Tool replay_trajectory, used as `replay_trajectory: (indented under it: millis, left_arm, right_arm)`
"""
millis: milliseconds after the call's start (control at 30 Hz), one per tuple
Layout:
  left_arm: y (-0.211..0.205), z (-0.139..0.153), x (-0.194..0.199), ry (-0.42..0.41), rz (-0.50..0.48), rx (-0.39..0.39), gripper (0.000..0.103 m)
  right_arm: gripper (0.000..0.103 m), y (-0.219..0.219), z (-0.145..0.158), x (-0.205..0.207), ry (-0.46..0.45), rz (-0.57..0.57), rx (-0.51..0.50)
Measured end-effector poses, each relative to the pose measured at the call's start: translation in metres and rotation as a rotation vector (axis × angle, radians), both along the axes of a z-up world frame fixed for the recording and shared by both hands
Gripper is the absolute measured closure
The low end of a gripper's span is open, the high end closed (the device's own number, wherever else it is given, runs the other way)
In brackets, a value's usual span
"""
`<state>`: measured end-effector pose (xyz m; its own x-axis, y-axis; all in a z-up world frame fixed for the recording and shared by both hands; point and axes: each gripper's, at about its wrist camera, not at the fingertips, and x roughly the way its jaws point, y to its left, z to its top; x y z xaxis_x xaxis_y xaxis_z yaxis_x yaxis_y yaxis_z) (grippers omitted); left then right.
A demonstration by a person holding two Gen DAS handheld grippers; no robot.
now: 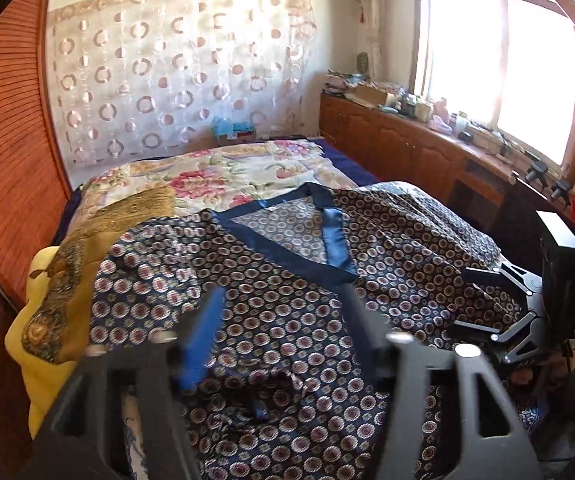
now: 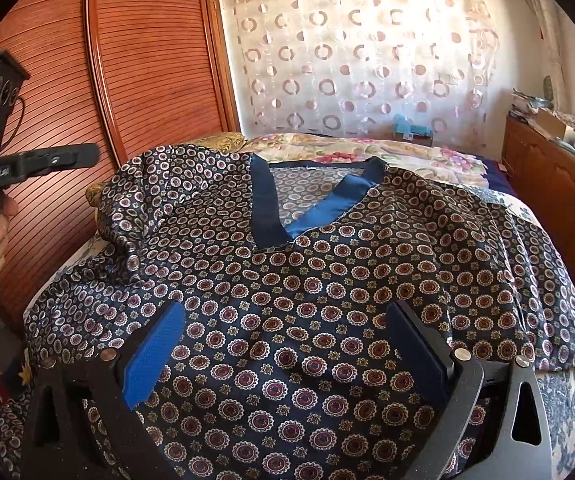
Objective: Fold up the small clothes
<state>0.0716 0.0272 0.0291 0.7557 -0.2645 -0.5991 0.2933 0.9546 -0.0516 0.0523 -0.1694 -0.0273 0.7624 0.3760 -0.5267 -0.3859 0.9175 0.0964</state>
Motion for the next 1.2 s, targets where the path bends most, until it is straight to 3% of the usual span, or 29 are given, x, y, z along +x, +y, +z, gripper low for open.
replay_trajectory:
  millis: [200, 400, 767, 1000, 1200]
  left_arm:
    - [0.04, -0.006, -0.026, -0.038, 0.079, -0.082, 0.024]
    - [0.079, -0.01, -0.058, -0.077, 0.186, -0.099, 0.024]
    - [0.116, -0.01, -0.087, -0.126, 0.313, -0.083, 0.024]
    - [0.133, -0.014, -0.102, -0.14, 0.348, -0.107, 0.024]
    - [0.137, -0.021, -0.105, -0.125, 0.358, -0.09, 0.024]
  right_arm:
    - [0.004, 0.015, 0.007, 0.004, -0.002, 0.048, -0.01]
    - [0.017, 0.049, 0.025, 0.02, -0.015, 0.164, -0.016]
    - [0.025, 0.185, 0.05, 0.068, -0.081, 0.459, -0.116]
    - [0.034, 0.26, 0.027, 0.098, -0.057, 0.558, -0.221]
    - [0.035, 0.305, -0.003, 0.109, -0.088, 0.508, -0.442]
